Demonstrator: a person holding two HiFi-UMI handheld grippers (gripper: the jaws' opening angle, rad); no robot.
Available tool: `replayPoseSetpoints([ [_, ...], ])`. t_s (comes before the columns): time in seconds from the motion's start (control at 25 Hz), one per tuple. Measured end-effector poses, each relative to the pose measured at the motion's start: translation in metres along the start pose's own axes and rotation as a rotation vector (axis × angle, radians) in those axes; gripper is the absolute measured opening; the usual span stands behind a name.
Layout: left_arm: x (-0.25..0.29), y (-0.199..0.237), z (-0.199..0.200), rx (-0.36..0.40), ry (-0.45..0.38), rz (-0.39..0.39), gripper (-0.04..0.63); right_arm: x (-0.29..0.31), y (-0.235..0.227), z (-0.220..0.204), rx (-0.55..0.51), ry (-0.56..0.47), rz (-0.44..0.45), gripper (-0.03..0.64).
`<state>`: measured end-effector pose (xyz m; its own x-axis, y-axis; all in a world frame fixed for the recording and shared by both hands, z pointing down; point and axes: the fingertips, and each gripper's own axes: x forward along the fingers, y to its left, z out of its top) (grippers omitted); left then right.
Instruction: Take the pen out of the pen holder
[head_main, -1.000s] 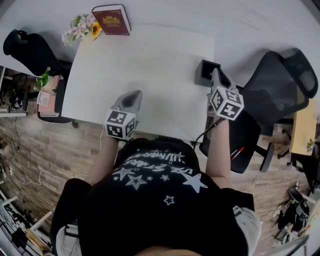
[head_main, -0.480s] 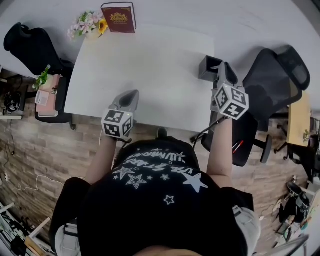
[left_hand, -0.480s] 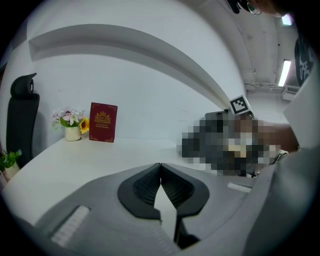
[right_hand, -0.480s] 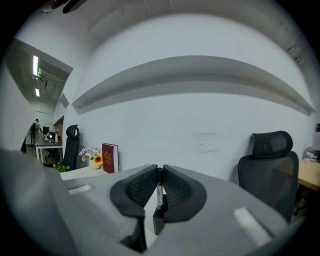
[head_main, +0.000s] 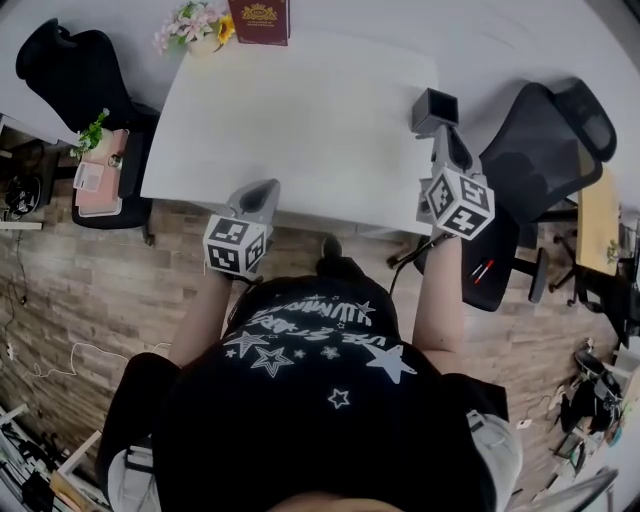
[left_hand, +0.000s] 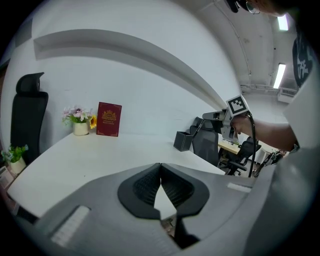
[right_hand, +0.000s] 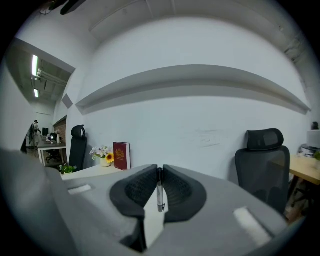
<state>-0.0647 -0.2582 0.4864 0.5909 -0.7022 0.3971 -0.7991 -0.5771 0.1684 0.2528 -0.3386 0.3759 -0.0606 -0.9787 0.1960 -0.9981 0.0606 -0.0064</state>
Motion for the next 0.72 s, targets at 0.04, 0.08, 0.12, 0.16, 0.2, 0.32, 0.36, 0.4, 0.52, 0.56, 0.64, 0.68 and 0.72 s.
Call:
replayPoseSetpoints([
  [0.04,-0.008,0.0,-0.003,0.001,0.002,-0.003,0.011,-0.007,0.008,-0.004,0.002,0.007,0.003,0.037],
  [0.08,-0.016,0.001,-0.007,0.003,0.003,-0.007,0.011,-0.015,0.016,-0.009,0.003,0.013,0.006,0.037],
  [0.12,-0.023,0.001,-0.009,0.006,0.004,-0.011,0.011,-0.023,0.024,-0.013,0.003,0.019,0.01,0.037],
  [0.16,-0.03,0.001,-0.012,0.01,0.004,-0.017,0.011,-0.032,0.033,-0.017,0.003,0.024,0.015,0.037],
  [0.2,-0.037,0.001,-0.015,0.013,0.004,-0.023,0.011,-0.041,0.042,-0.022,0.004,0.031,0.019,0.037],
  [0.32,-0.055,-0.001,-0.026,0.02,0.003,-0.051,0.011,-0.068,0.068,-0.044,0.011,0.062,0.026,0.037],
  [0.36,-0.06,-0.001,-0.031,0.021,0.005,-0.061,0.011,-0.075,0.076,-0.052,0.014,0.075,0.025,0.037],
  [0.4,-0.065,-0.003,-0.037,0.02,0.009,-0.071,0.011,-0.083,0.083,-0.06,0.019,0.087,0.021,0.037],
  [0.52,-0.081,-0.009,-0.056,0.016,0.036,-0.098,0.011,-0.108,0.102,-0.079,0.05,0.112,0.012,0.037],
  [0.56,-0.086,-0.012,-0.061,0.016,0.042,-0.106,0.011,-0.115,0.107,-0.083,0.059,0.114,0.012,0.037],
  [0.64,-0.094,-0.014,-0.065,0.018,0.042,-0.115,0.011,-0.126,0.115,-0.086,0.063,0.116,0.014,0.037],
  [0.68,-0.097,-0.014,-0.064,0.018,0.036,-0.114,0.011,-0.129,0.119,-0.087,0.059,0.119,0.015,0.037],
  [0.72,-0.1,-0.013,-0.064,0.015,0.03,-0.11,0.011,-0.132,0.122,-0.088,0.053,0.123,0.015,0.037],
])
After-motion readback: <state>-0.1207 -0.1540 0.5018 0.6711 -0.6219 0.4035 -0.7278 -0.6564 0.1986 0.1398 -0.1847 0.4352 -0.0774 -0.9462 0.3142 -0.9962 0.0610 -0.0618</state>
